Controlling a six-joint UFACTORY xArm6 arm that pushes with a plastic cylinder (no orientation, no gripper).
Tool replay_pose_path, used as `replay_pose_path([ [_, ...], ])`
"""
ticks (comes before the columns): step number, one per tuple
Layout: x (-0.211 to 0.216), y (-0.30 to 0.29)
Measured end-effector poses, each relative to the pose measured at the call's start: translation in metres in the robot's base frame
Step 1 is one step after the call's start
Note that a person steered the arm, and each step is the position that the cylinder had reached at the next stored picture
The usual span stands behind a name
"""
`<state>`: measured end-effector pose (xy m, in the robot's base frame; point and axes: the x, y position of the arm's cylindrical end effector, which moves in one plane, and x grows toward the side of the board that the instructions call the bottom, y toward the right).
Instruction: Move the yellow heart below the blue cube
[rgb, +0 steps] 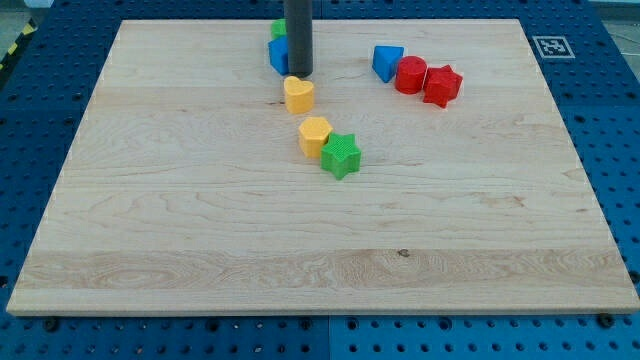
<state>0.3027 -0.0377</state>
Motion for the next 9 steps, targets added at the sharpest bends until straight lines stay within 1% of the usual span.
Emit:
replay_pose_path([
  [2, 0.000, -0.031],
  [3, 0.007, -0.014],
  [4, 0.010, 0.028],
  [5, 0.017, 0.012],
  [6, 0.018, -0.021],
  [7, 0.046, -0.029],
  [8, 0.084, -0.011],
  [9, 0.088, 0.018],
])
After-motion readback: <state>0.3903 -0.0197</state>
